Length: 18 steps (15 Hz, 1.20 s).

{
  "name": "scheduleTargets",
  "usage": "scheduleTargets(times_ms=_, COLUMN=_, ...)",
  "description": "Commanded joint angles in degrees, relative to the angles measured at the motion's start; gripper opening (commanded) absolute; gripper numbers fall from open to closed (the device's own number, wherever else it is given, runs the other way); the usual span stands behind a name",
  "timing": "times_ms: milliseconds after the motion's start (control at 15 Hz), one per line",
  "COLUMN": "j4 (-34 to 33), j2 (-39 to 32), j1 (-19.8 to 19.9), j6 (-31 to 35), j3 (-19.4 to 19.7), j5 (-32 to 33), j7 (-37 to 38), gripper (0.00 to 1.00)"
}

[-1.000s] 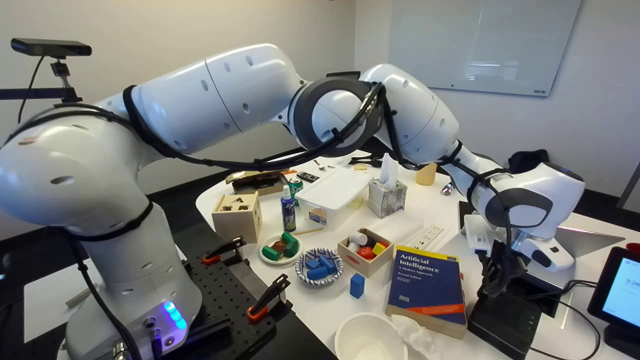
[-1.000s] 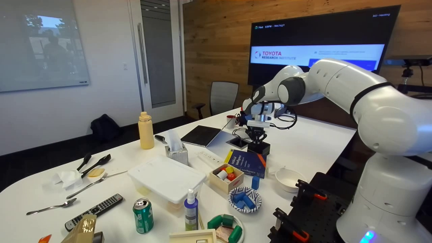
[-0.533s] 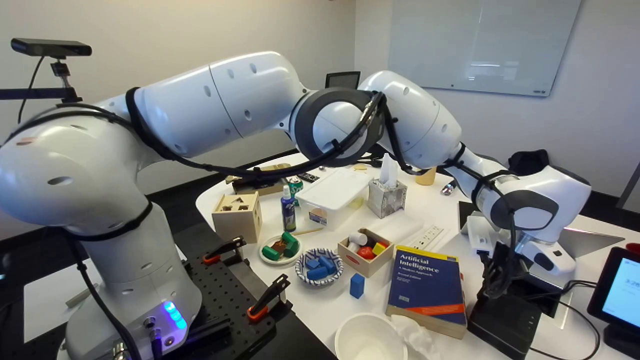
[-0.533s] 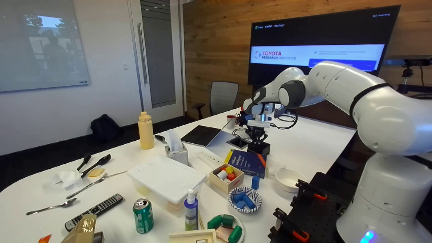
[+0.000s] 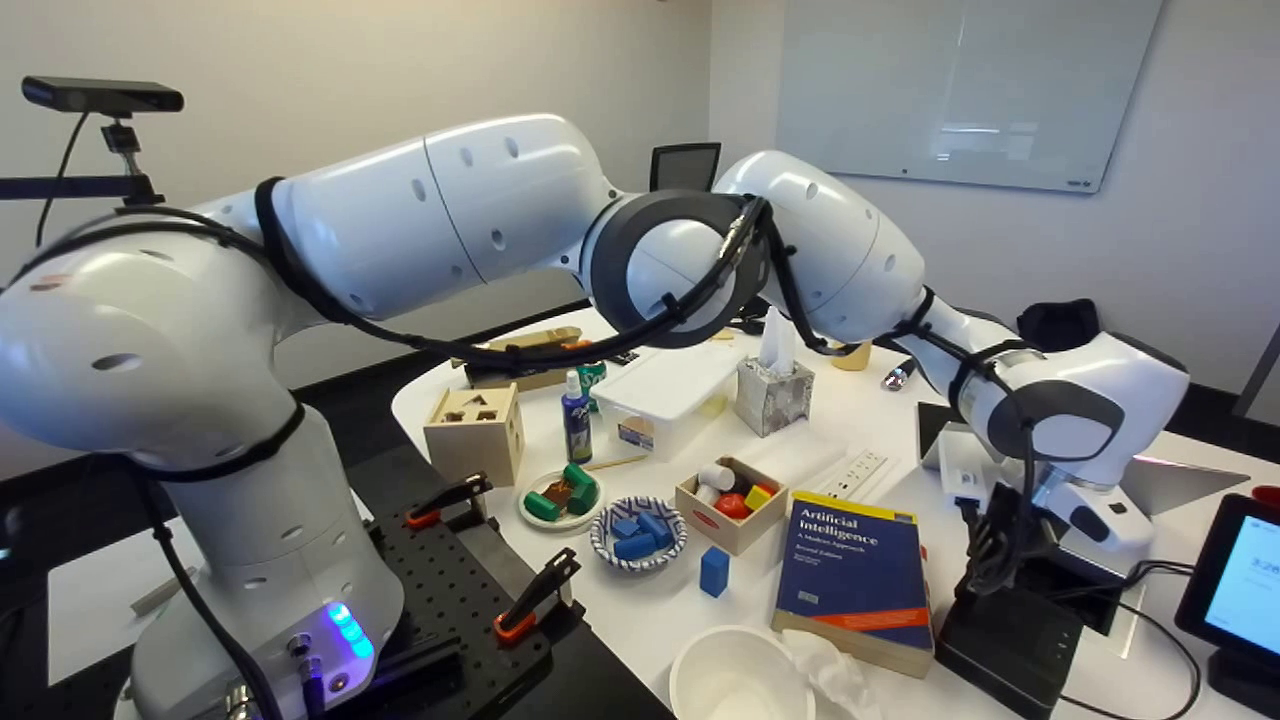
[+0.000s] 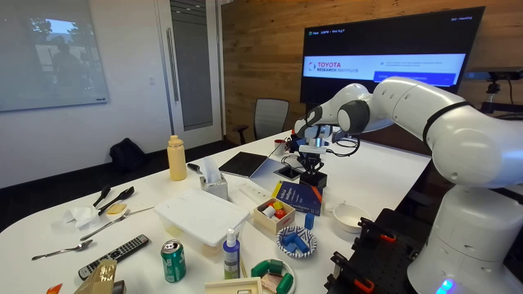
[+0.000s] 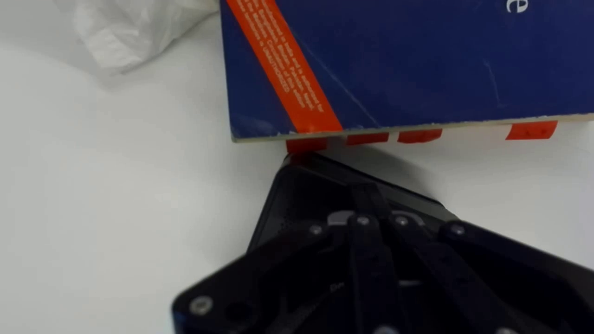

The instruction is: Press the bottom button of the black object on the right

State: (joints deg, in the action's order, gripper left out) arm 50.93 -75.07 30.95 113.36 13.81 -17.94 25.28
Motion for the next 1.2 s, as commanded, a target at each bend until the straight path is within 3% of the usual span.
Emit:
scheduleTargets(times_ms=0, j4=-0.88, j2=1.10, j1=0.17, j6=-1.28, j3=0.05, j5=-0.33, j7=1.05, gripper=0.00)
scheduleTargets(times_ms=333, j4=2.11, j2=7.87, j1=-0.75, j6=-1.34, j3=-0.32, j5=-0.87, j7=-0.01, gripper=0.00)
scheduleTargets(times_ms=400, j4=2.87, j2=9.55, j1=-0.97, j6=-2.28, j3=-0.47, j5=-0.94, j7=-0.13, gripper=0.26)
scheduleTargets(times_ms=533, j4=4.93, j2=12.96, j1=-1.63, j6=-3.08, j3=-0.62, j5=-1.01, j7=-0.73, gripper=0.34)
scheduleTargets(times_ms=1133, j4=24.54, j2=32.41, j1=-6.71, j6=-2.74, j3=-1.62, j5=0.13, j7=-5.34, gripper=0.99)
